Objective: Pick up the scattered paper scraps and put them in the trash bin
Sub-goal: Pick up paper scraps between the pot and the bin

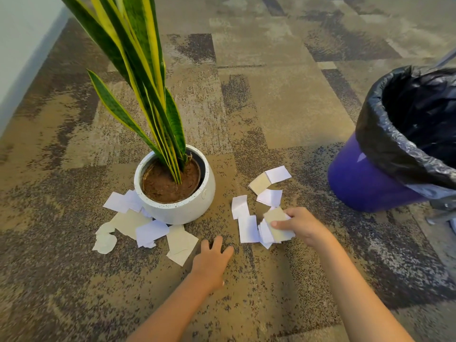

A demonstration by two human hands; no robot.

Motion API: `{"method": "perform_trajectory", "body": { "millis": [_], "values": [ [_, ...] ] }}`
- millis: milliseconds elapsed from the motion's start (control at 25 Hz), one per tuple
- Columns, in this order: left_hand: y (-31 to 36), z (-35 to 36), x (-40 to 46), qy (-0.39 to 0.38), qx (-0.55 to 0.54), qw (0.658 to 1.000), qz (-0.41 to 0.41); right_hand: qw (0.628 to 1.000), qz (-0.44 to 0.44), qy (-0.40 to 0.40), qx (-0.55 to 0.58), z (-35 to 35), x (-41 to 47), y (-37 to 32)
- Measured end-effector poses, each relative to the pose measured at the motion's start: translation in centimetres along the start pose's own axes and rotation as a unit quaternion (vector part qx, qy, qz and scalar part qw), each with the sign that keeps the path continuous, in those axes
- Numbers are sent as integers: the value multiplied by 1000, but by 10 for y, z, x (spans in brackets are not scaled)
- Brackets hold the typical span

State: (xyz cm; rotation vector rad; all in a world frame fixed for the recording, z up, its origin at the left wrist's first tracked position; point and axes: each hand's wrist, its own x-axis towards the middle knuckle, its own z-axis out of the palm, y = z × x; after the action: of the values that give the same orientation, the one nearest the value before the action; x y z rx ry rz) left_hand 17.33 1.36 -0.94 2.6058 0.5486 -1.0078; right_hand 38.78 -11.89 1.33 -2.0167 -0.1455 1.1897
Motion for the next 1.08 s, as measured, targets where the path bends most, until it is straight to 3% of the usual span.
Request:
{"method": "perform_trajectory", "body": {
  "millis": [120,280,480,680,800,920,1000,1080],
  "values": [
    [9,-37,18,38,-44,998,-17,992,-13,-31,-118,21,-12,13],
    [24,-68,55,191,-87,977,-45,964,-80,30,-252,36,-15,30],
    [28,-68,87,109,-33,993,23,939,-117,77,-314,45,-15,52],
    [31,-59,85,165,-79,983,33,923,-149,143,-324,55,-19,64],
    [25,-56,79,144,-191,971,-11,962,-71,144,-222,51,-21,58],
    [18,-52,72,129,-312,941,-27,996,2,78,-36,32,-20,52],
    [15,-49,65,113,-413,904,-14,989,25,25,144,21,-21,46],
    [16,-48,55,74,-473,878,14,974,22,-1,226,21,-24,35]
  ]
}}
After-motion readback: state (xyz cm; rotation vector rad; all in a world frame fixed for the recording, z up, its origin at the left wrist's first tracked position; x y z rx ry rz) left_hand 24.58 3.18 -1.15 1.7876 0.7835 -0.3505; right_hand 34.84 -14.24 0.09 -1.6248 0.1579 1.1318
